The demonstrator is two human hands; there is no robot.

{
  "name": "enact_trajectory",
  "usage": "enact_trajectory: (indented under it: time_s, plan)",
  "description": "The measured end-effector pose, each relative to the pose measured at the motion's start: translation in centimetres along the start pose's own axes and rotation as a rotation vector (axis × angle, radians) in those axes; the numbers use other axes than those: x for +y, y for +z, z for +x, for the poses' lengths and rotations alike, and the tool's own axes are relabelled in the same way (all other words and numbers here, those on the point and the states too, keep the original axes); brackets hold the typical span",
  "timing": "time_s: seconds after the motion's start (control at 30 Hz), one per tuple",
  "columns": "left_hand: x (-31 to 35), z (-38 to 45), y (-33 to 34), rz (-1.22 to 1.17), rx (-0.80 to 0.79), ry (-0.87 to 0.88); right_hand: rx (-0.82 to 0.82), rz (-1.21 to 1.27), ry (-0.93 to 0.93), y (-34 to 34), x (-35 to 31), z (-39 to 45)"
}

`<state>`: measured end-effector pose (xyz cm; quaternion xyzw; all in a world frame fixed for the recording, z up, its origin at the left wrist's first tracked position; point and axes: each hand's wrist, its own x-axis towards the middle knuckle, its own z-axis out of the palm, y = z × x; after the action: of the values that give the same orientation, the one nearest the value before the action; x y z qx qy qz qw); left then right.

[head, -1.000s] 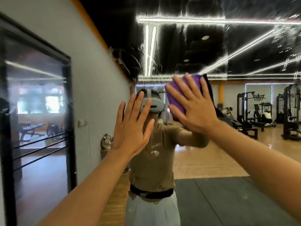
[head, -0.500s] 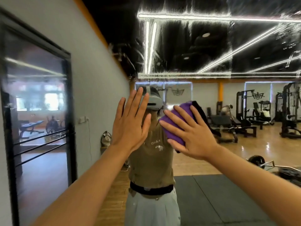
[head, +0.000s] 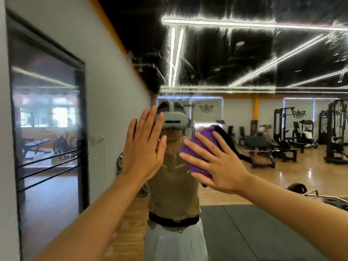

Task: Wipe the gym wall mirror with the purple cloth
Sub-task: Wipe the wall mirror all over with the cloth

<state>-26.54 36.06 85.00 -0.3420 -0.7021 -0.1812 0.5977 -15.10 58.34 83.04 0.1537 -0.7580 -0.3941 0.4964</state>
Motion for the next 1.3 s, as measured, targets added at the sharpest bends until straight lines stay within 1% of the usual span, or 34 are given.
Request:
enact_trajectory:
  time_s: [0.07, 0.1, 0.13, 0.2, 0.27, 0.33, 0.37, 0.4, 0.43, 0.5, 0.57, 0.63, 0.7, 0.73, 0.77, 0.9, 0.97, 1.03, 1.1, 1.2, 1.3]
  plan:
    - [-0.7, -0.3, -0.2, 0.005, -0.002, 0.001, -0.022, 0.004, -0.132, -0.2, 1.9, 0.7]
    - [-1.0, -0.5, -0.2, 0.006, -0.003, 0.004, -0.019, 0.005, -0.167, -0.4, 3.3, 1.5]
    - [-1.2, -0.5, -0.2, 0.01, -0.003, 0.005, -0.001, 0.001, -0.149, -0.7, 4.7, 2.7]
    - [-1.4, -0.6, -0.2, 0.018, -0.001, 0.005, 0.073, -0.015, 0.027, -1.1, 7.3, 5.2]
    - [-1.4, -0.6, -0.2, 0.011, -0.003, 0.001, 0.118, -0.009, 0.274, -1.5, 8.0, 7.3]
    - [-1.5, -0.8, -0.2, -0.001, -0.004, -0.004, 0.157, 0.016, 0.461, -1.4, 6.3, 8.2]
    - [-1.6, -0.8, -0.3, -0.006, -0.004, -0.004, 0.171, 0.024, 0.509, -1.1, 4.8, 8.0]
    - [-1.7, -0.9, -0.3, -0.009, -0.005, -0.001, 0.173, 0.029, 0.51, -0.8, 3.0, 7.4]
    - [-1.9, -1.0, -0.3, -0.007, -0.01, 0.006, 0.159, 0.036, 0.469, -0.5, 1.0, 6.4]
    - [-2.5, -1.1, -0.5, 0.005, -0.016, 0.024, 0.103, 0.052, 0.316, 0.4, -3.0, 3.9]
    - [-3.2, -1.2, -0.7, 0.019, -0.022, 0.041, 0.056, 0.051, 0.192, 0.7, -5.0, 1.9]
    - [-4.0, -1.2, -0.9, 0.033, -0.022, 0.048, 0.044, 0.057, 0.102, 0.6, -4.7, 1.6]
    - [-4.6, -1.3, -1.2, 0.039, -0.021, 0.045, 0.035, 0.061, 0.004, 0.2, -2.8, 2.5]
    - [-4.9, -1.4, -1.3, 0.043, -0.02, 0.042, 0.04, 0.057, -0.007, 0.0, -1.4, 3.5]
    - [-5.2, -1.5, -1.4, 0.048, -0.016, 0.041, 0.057, 0.047, 0.03, -0.2, 0.0, 4.7]
    - [-6.0, -1.9, -1.7, 0.06, -0.012, 0.042, 0.127, 0.009, 0.364, -1.1, 4.3, 10.6]
    - [-6.3, -2.0, -1.7, 0.061, -0.008, 0.049, 0.133, 0.023, 0.482, -1.5, 4.4, 12.4]
    - [-6.3, -1.9, -1.6, 0.056, -0.01, 0.052, 0.151, 0.026, 0.553, -1.3, 3.0, 12.3]
    - [-6.4, -2.0, -1.6, 0.04, -0.011, 0.041, 0.147, 0.032, 0.558, -0.7, -0.1, 10.4]
    - [-6.9, -2.4, -1.5, 0.031, -0.012, 0.032, 0.086, 0.059, 0.424, 0.2, -6.0, 5.9]
    - [-7.7, -2.4, -1.8, 0.043, -0.008, 0.065, 0.047, 0.056, 0.33, 0.4, -7.7, 3.9]
